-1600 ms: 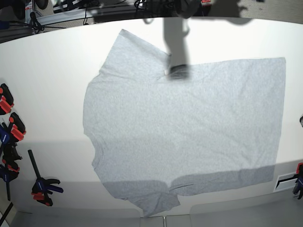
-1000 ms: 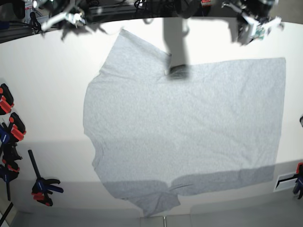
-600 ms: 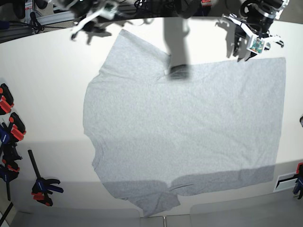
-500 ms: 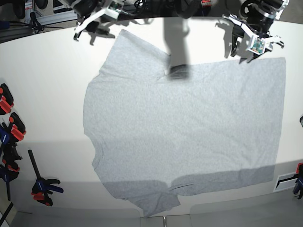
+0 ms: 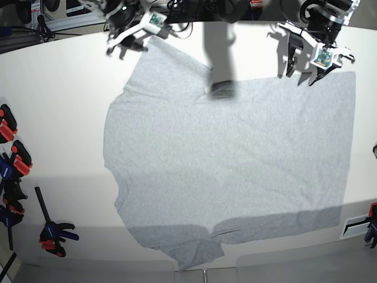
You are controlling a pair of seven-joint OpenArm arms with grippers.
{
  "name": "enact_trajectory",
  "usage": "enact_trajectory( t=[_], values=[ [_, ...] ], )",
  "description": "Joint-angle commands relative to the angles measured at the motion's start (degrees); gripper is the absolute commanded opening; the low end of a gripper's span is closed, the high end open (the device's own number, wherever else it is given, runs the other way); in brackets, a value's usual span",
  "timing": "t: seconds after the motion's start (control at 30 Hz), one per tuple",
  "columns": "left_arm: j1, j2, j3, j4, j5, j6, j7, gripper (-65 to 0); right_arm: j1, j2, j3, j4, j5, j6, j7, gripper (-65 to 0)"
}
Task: Fold the T-shirt properly
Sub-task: 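Lower both grippers toward the shirt's shoulder edges, then grasp the shirt's shoulder edges with both grippers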
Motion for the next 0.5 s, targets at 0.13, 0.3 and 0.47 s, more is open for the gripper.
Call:
enact_trajectory(
  t=[0.13,0.3,0.47],
  values=[
    [0.3,-0.4,-0.3,1.0,-0.3,0.2,-1.6,-35.1,3.1,0.1,-3.5,-1.4,1.3,-1.2,1.2,-35.1],
    [0.3,-0.4,-0.3,1.0,-0.3,0.2,-1.6,-35.1,6.7,0.0,-3.5,-1.5,6.7,-1.3,0.6,-35.2],
    [0.3,-0.4,-0.3,1.0,-0.3,0.2,-1.6,-35.1,8.9,0.0,-3.5,-1.7,9.2,-1.3,0.1,-35.5]
  ],
)
